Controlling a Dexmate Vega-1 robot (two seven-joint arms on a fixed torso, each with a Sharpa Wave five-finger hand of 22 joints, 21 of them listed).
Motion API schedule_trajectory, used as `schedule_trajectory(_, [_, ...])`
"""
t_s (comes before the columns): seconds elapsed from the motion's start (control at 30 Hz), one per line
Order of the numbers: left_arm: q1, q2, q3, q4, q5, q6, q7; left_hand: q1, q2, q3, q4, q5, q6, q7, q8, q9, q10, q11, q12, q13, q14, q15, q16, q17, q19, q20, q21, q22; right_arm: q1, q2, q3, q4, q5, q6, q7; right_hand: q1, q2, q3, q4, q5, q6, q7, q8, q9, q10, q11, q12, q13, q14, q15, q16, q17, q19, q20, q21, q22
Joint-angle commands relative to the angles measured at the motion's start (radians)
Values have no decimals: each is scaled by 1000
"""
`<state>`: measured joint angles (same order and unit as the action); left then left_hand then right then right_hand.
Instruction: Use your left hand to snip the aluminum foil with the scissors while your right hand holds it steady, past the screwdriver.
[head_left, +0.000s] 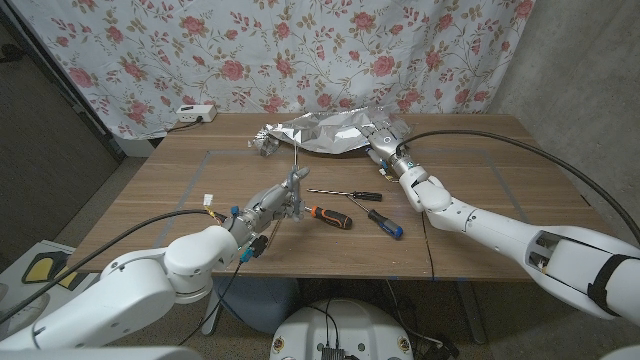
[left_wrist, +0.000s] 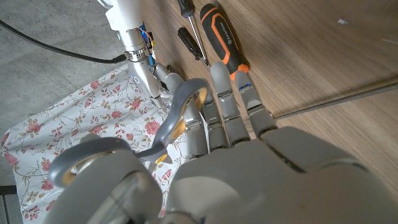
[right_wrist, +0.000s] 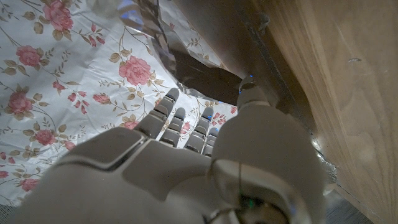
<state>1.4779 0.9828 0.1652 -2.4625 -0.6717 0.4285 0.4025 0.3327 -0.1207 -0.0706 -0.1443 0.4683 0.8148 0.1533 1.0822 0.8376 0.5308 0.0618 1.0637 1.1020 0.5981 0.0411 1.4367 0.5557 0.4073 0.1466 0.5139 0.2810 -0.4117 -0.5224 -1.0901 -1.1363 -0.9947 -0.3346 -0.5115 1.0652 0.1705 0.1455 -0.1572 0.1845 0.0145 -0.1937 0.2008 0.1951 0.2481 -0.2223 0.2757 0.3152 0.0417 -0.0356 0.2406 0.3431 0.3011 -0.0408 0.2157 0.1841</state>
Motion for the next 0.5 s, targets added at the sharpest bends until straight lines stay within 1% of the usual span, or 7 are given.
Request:
schedule_trajectory(0.03, [-28, -1, 24, 16, -5, -1, -15, 1, -5, -266, 266, -2, 7, 4, -1, 4, 53, -53, 382, 67, -4, 1, 1, 1, 1, 0, -1, 3, 21, 29, -32, 65, 3, -24, -72, 21, 4, 14, -1, 3, 14, -10, 9, 2, 17, 0, 2, 1, 13, -184, 7, 1, 0, -42, 6, 5])
schedule_trajectory(0.13, [-30, 0, 25, 18, -7, -3, -16, 2, -4, -266, 268, -2, 10, 9, -3, 4, 53, -53, 382, 68, -2, -2, 1, -1, 1, -1, -2, 3, 26, 40, -43, 86, 6, -26, -89, 29, 3, 19, 0, 2, 22, -9, 11, 2, 26, 0, 4, 1, 16, -183, 10, 1, 2, -41, 7, 4])
schedule_trajectory(0.27, [-27, 4, 22, 17, -10, -4, -13, 3, -4, -267, 270, -3, 4, 4, -2, 14, 53, -52, 382, 70, -3, -1, 4, 1, 1, -1, -2, 4, 33, 63, -55, 123, 17, -33, -110, 45, 2, 29, 1, 0, 44, -9, 15, 1, 60, 0, 12, 5, 26, -183, 17, 2, 6, -45, 8, 4])
schedule_trajectory(0.3, [-26, 5, 21, 16, -10, -4, -12, 3, -4, -267, 270, -3, 8, 5, -5, 8, 53, -52, 382, 70, -4, 1, 4, 0, 1, -1, -2, 4, 34, 67, -56, 128, 22, -34, -112, 55, 1, 35, 3, -1, 59, -11, 18, 1, 84, -1, 18, 8, 33, -183, 22, 2, 7, -45, 8, 3])
schedule_trajectory(0.37, [-14, -3, 17, 18, -7, -22, -3, 3, -4, -267, 270, -3, 8, 5, -5, 8, 53, -52, 382, 71, -4, -2, 3, -1, 1, -1, -2, 4, 36, 79, -61, 146, 30, -35, -132, 62, -1, 39, 4, -2, 73, -14, 20, 1, 102, -1, 22, 10, 39, -183, 26, 3, 12, -45, 10, 3])
schedule_trajectory(0.4, [-11, -1, 16, 18, -4, -24, -3, 4, -4, -266, 271, -4, 10, 5, -8, 4, 59, -51, 377, 61, -3, 0, 2, -5, 1, -1, -2, 4, 38, 82, -63, 154, 36, -29, -142, 67, 0, 43, 9, -3, 99, -11, 25, 0, 124, -1, 27, 12, 50, -182, 34, 4, 17, -42, 11, 3])
schedule_trajectory(0.5, [-8, 1, 14, 16, -6, -20, 0, 5, -3, -266, 271, -4, 15, 3, -6, 7, 59, -56, 385, 73, 0, -1, 4, -4, 2, -2, -2, 5, 41, 96, -69, 175, 46, -32, -174, 70, 0, 47, 18, -3, 135, -15, 28, -1, 168, -1, 35, 15, 71, -181, 49, 9, 28, -41, 14, 2])
